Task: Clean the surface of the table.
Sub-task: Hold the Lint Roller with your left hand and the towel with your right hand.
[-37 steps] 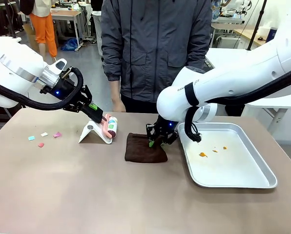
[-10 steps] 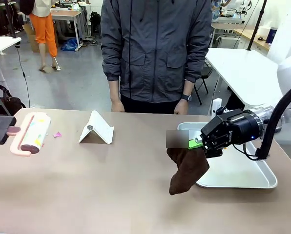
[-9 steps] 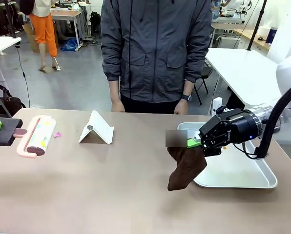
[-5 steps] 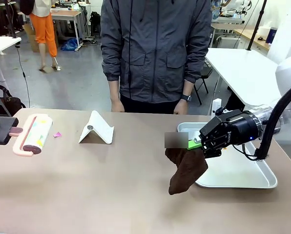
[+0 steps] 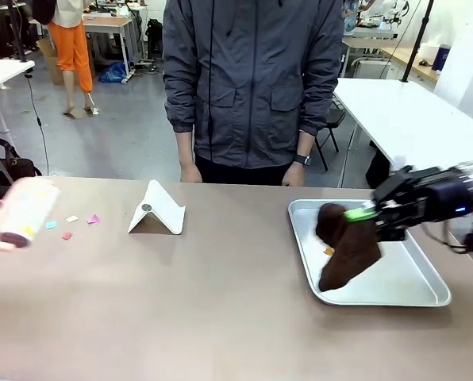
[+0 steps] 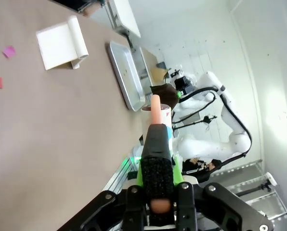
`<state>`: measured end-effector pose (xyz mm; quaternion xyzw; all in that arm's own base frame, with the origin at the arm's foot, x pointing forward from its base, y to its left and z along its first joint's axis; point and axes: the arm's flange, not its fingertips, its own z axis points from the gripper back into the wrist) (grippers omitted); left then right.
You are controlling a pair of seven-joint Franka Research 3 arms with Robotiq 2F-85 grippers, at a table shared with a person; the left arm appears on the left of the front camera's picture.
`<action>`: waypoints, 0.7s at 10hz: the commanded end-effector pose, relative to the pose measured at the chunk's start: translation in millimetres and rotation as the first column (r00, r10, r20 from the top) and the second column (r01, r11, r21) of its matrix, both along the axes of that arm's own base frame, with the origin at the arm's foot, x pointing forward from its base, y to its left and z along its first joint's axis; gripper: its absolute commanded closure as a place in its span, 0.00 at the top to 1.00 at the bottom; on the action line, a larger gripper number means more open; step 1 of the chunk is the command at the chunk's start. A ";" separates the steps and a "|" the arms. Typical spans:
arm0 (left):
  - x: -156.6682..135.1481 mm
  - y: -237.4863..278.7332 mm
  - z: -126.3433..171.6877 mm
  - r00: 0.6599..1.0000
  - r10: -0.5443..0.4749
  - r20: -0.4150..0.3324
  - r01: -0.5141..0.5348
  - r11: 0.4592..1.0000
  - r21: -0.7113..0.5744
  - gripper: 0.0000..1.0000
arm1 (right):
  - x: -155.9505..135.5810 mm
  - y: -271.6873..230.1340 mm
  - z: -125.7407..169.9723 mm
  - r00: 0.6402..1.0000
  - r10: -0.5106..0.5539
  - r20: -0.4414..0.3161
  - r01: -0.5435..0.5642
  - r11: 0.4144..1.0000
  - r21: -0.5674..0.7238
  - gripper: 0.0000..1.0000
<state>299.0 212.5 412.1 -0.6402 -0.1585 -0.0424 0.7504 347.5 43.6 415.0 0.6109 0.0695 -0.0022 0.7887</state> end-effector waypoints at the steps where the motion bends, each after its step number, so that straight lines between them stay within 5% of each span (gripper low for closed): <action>1: -24.4 61.2 14.6 0.996 0.080 0.038 -0.077 0.994 -0.076 0.22 | -23.3 -44.9 29.7 0.998 -0.063 -0.028 0.063 0.998 0.012 0.10; 3: -49.0 131.2 16.5 0.946 0.317 0.068 -0.312 0.947 -0.079 0.22 | -53.1 -102.4 35.5 0.992 -0.122 -0.019 0.121 0.992 -0.039 0.10; 5: -80.8 185.8 7.3 0.897 0.426 0.118 -0.424 0.905 -0.041 0.22 | -85.9 -158.6 26.7 0.968 -0.250 -0.001 0.248 0.962 -0.113 0.10; 7: -93.1 216.4 -12.2 0.892 0.437 0.115 -0.437 0.899 -0.025 0.22 | -100.7 -211.8 4.4 0.875 -0.484 0.014 0.481 0.866 -0.137 0.10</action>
